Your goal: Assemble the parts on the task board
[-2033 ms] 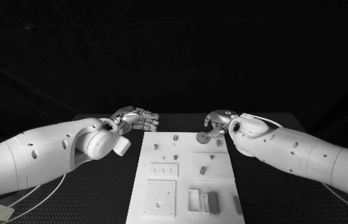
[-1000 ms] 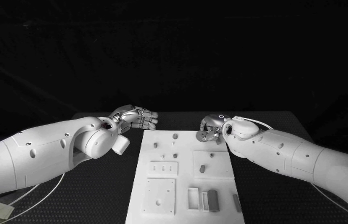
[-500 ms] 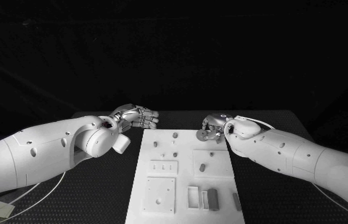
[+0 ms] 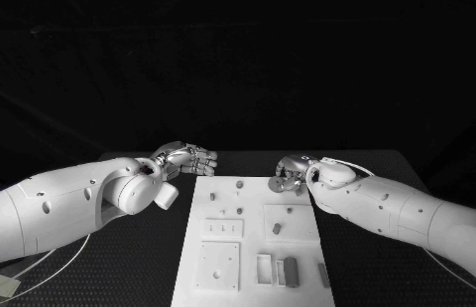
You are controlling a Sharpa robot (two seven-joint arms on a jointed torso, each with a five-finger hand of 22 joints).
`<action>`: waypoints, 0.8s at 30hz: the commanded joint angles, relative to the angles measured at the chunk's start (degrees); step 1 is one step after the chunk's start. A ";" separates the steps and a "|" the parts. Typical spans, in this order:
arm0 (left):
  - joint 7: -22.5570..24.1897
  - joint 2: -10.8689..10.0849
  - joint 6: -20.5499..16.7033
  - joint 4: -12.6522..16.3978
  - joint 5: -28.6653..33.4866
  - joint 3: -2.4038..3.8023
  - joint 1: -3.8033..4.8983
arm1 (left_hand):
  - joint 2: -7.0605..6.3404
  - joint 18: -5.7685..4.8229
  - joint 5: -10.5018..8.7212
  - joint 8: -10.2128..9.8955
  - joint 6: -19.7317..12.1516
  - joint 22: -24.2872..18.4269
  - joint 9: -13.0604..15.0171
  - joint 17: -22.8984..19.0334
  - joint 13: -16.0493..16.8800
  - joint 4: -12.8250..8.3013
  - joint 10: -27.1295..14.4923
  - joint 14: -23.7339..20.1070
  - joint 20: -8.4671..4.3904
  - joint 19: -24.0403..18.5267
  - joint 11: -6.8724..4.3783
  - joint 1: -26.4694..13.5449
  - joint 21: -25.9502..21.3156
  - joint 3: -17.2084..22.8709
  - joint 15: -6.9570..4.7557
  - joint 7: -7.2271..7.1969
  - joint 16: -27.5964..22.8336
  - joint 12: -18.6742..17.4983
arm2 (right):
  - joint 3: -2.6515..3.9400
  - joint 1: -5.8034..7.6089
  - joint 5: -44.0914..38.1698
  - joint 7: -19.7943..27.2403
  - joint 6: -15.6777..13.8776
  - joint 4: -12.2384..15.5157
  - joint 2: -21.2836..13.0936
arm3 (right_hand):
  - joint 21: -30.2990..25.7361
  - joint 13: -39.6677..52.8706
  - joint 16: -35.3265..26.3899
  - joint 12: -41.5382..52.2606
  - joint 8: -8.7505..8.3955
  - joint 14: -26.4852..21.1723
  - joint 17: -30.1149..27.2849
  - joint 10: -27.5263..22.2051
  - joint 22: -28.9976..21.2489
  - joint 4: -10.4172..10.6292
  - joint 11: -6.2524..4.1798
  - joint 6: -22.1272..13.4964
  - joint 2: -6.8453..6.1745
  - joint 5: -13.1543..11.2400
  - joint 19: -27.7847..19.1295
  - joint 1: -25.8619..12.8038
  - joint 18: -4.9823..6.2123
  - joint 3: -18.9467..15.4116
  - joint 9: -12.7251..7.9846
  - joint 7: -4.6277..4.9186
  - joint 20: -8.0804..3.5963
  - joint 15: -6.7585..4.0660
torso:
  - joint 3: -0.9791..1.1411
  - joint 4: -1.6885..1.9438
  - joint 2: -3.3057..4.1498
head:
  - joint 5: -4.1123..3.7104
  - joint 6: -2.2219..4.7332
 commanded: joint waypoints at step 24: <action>0.71 0.15 0.80 0.19 -0.14 0.04 0.04 | -0.28 -0.59 0.21 -0.20 0.36 -0.05 0.03 0.13 0.09 0.04 0.37 0.44 0.05 0.40 0.10 -0.09 -0.43 -0.14 0.07 0.79 -0.46 -0.49 | -0.01 -1.01 -1.78 0.83 2.96 -1.62 1.11 | 0.37 -1.70 0.11 0.63 2.78 -0.31 -0.36 -0.81 1.13 -1.06 -1.26 5.70 5.01 0.08 -0.64 -0.62 7.08 -0.33 1.51 -0.98 0.20 -0.60 | 0.06 0.03 0.01 | 0.25 -0.89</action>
